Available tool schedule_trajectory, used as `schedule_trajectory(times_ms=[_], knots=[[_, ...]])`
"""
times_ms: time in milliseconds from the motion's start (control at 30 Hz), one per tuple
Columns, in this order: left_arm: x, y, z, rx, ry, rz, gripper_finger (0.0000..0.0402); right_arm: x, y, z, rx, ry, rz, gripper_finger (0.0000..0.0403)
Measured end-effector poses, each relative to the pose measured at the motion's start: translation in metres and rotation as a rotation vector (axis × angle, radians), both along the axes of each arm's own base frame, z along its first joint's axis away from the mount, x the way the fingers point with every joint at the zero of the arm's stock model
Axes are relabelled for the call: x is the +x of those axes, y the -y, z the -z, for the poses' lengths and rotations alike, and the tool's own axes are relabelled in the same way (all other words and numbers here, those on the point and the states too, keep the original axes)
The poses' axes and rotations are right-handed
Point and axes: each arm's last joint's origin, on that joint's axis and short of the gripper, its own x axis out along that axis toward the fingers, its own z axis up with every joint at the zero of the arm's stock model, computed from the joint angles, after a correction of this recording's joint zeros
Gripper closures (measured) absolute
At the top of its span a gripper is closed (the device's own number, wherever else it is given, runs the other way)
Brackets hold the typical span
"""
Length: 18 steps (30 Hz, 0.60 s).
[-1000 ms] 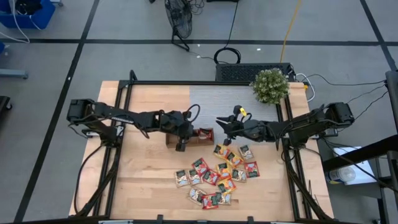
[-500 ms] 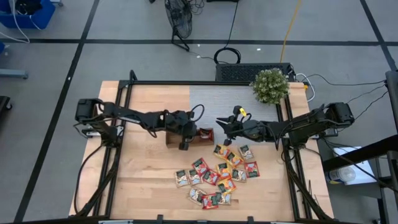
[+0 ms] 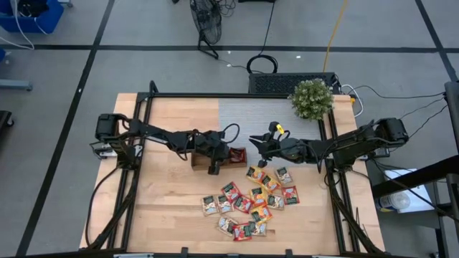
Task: Pick & Place Tea
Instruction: Put the red tea bag into the right section of the wooden organizer
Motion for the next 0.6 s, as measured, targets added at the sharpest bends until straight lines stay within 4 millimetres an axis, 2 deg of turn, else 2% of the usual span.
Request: schedule_trajectory(times_ms=[167, 400, 600], knots=[[0.0034, -0.0005, 0.0037, -0.003, 0.014, -0.012, 0.0395, 0.0, 0.0, 0.0, 0.0, 0.0, 0.0, 0.0369], [0.0057, -0.002, -0.0037, 0.016, 0.072, -0.061, 0.0368, -0.0003, 0.0, 0.001, 0.019, -0.001, 0.005, 0.0369], [0.0055, -0.0034, -0.0032, 0.046, 0.067, -0.102, 0.0371, -0.0006, 0.0, 0.0021, 0.018, -0.013, 0.005, 0.0369]])
